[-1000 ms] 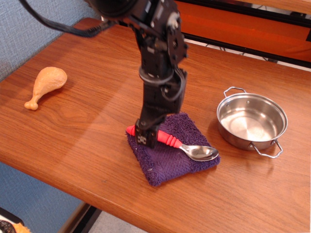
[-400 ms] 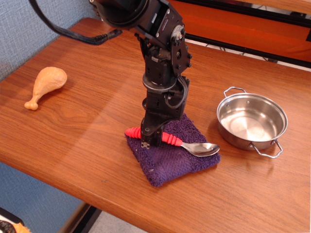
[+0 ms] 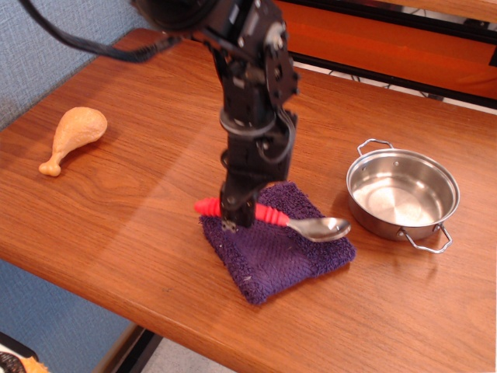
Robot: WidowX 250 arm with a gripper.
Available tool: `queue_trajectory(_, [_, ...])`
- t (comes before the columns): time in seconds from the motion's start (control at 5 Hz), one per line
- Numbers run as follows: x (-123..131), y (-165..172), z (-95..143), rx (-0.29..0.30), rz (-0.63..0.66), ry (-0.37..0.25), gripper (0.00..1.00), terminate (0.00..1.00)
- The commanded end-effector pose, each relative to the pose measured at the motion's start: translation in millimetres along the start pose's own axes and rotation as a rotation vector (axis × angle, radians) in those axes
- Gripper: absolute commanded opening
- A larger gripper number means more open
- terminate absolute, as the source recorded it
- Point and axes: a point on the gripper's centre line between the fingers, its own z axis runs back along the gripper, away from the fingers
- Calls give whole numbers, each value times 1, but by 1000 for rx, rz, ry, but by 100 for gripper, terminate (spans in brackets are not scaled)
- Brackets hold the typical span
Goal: Move the spoon vertically to the right of the chicken.
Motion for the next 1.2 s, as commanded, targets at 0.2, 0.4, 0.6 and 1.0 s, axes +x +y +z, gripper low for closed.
queue_trajectory(0.2, [-51,49,42,155,251,26,0,0])
queue_trajectory(0.4, [-86,55,36,178,367,103,0,0])
queue_trajectory(0.6, [-119,52,26,185,608,176,0,0])
queue_trajectory(1.0, [-137,31,6,186,1108,234,0,0])
